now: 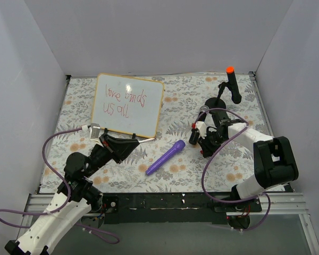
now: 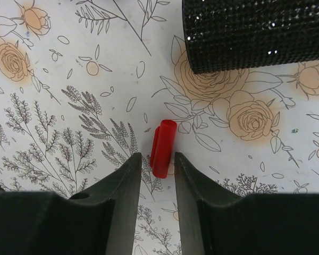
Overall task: Write a sentence on the whiteboard
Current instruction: Close the whiteboard marker at the center of the board.
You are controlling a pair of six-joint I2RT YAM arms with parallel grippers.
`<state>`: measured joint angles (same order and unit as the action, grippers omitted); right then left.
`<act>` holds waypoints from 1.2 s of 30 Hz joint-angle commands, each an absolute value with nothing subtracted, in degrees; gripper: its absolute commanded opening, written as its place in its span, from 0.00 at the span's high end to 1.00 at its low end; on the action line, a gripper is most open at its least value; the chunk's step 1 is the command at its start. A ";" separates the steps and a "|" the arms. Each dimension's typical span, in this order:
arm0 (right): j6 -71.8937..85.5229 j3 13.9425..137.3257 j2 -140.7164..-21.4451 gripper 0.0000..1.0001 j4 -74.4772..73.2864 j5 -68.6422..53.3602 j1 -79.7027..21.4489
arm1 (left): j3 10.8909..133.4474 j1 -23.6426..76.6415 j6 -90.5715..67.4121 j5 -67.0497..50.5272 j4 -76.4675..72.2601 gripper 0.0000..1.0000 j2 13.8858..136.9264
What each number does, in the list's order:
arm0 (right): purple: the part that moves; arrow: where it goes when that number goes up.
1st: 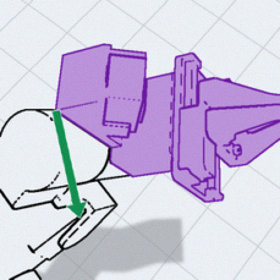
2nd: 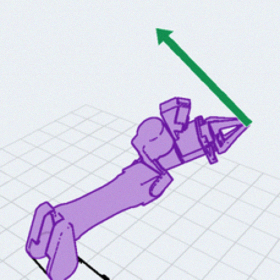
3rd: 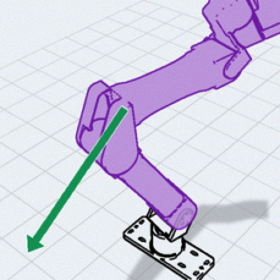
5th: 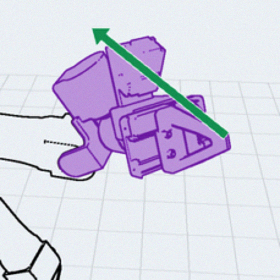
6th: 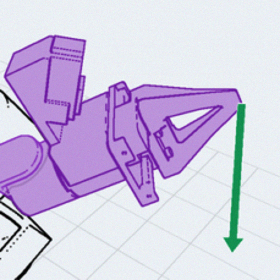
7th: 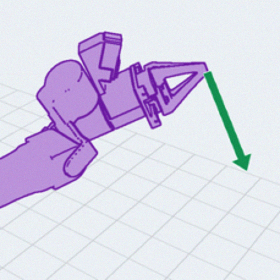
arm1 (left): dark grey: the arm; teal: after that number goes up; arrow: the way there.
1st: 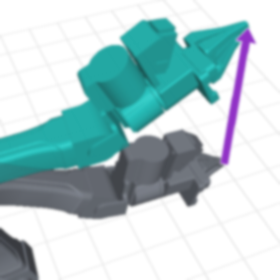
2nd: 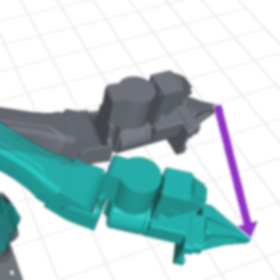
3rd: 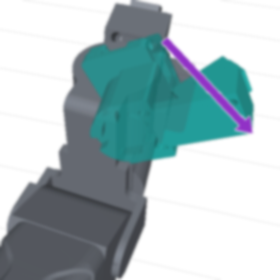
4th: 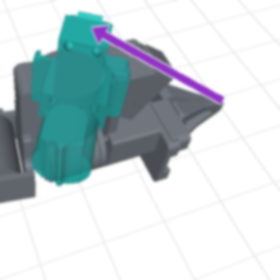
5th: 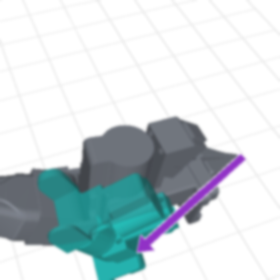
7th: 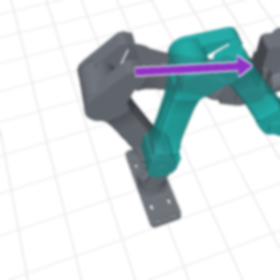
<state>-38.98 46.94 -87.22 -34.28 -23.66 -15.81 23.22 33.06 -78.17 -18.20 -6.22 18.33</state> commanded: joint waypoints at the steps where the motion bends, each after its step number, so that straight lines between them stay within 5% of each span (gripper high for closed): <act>1: -38.50 47.55 -87.19 0.62 -32.96 -19.87 -16.70 | 22.24 32.78 -77.95 -18.19 -8.08 1.00 18.54; 10: -38.76 45.44 -87.36 0.78 -32.08 -17.23 -17.58 | 17.58 32.78 -82.35 -20.65 -14.32 1.00 19.86; 18: -38.67 43.68 -86.84 0.67 -30.15 -13.98 -19.25 | 16.44 32.78 -84.11 -21.53 -15.55 1.00 21.36; 28: -39.29 40.87 -85.69 0.96 -29.00 -15.02 -20.21 | 12.40 32.78 -88.15 -24.69 -22.84 1.00 26.36; 36: -42.09 41.22 -80.69 0.99 -30.32 -23.53 -19.77 | 10.72 32.78 -90.62 -28.91 -29.97 1.00 35.14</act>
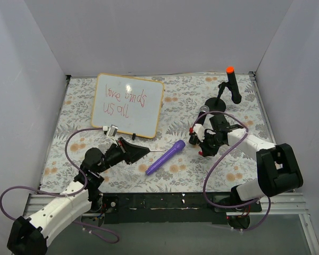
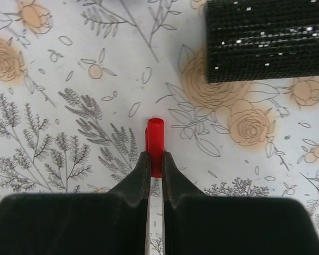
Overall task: Write a sentence on the whiteboard
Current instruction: Close the whiteboard marker at the center of the board.
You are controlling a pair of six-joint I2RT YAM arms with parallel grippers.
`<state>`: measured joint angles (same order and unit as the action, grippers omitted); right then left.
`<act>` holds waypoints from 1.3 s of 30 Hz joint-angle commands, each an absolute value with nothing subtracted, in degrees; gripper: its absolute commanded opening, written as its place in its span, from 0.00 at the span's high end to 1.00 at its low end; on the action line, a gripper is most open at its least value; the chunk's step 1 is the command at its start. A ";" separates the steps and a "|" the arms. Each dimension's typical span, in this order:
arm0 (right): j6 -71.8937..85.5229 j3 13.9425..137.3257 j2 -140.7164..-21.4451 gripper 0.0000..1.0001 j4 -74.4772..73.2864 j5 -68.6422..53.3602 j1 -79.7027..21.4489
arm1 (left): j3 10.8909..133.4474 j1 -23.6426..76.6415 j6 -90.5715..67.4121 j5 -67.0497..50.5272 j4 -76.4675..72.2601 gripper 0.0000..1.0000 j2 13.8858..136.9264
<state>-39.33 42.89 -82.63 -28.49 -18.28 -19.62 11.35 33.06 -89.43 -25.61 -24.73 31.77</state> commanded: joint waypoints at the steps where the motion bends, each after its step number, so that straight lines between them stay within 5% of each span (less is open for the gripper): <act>1: -42.36 41.05 -80.34 0.99 -30.32 -24.42 -19.78 | 10.98 32.87 -90.53 -29.35 -30.41 1.00 37.33; 39: -54.23 45.35 -81.74 0.99 -34.98 -55.63 -20.65 | 14.41 45.17 -89.03 -17.32 -56.25 1.00 72.77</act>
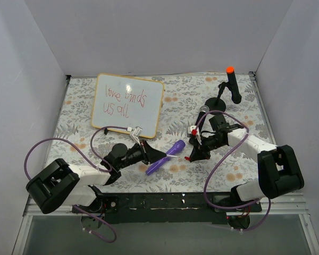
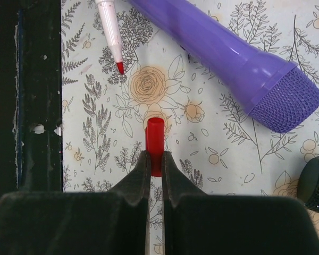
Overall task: Write a sentence on the whiteboard
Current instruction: Close the whiteboard marker at the center of the board.
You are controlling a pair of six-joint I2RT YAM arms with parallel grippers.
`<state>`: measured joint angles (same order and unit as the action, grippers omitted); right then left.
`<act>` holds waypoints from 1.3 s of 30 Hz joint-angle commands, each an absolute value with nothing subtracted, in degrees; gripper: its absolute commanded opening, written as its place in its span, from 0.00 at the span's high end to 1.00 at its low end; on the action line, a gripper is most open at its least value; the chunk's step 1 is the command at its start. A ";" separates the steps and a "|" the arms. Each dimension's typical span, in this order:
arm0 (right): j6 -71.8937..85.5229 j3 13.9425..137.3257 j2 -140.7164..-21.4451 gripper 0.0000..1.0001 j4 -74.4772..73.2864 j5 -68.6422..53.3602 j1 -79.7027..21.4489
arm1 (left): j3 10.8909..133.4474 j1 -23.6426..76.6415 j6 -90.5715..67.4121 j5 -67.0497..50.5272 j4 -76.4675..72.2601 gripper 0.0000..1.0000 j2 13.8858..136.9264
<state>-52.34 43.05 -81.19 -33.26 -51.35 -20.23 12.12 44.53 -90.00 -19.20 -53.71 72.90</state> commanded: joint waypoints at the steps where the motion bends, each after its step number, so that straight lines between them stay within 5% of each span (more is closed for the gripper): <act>1: -54.23 45.26 -81.65 0.99 -34.98 -55.72 -20.83 | 14.50 45.26 -88.86 -17.14 -56.08 1.00 72.95; 39: -54.23 45.35 -81.83 0.99 -35.16 -56.60 -21.44 | 19.69 48.52 -83.50 -15.38 -48.96 1.00 77.25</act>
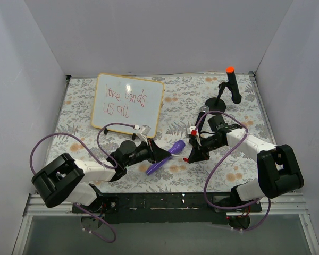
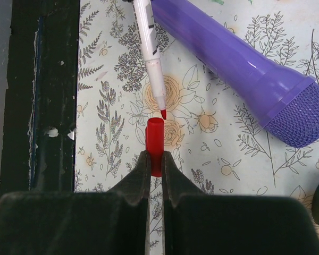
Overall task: Write a sentence on the whiteboard
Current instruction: Close the whiteboard marker at the center of the board.
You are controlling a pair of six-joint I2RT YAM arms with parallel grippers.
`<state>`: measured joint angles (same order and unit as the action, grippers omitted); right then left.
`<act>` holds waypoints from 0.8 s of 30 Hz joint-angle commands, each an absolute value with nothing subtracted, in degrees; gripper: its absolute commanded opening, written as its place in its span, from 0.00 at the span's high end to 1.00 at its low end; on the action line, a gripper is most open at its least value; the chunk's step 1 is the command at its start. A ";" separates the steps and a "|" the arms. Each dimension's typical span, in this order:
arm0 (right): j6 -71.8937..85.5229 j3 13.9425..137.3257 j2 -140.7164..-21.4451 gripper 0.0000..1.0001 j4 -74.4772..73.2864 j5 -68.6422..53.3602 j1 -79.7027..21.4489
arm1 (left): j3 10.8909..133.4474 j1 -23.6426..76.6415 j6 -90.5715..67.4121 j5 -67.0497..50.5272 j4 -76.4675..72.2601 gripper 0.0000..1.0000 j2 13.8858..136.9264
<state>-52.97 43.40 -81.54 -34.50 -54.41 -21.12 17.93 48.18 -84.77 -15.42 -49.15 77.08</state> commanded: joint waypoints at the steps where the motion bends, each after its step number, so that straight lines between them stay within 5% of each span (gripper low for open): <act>1: -54.14 45.35 -81.83 0.99 -35.16 -56.60 -21.36 | 19.69 48.52 -83.50 -15.29 -48.78 1.00 77.17; 24: -53.44 45.26 -81.91 0.99 -34.63 -56.34 -21.44 | 19.78 48.69 -83.76 -17.23 -49.39 1.00 78.22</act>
<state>-52.93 43.40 -81.54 -34.52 -54.59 -21.12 18.13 48.23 -84.36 -16.10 -48.47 77.65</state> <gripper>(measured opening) 0.087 0.109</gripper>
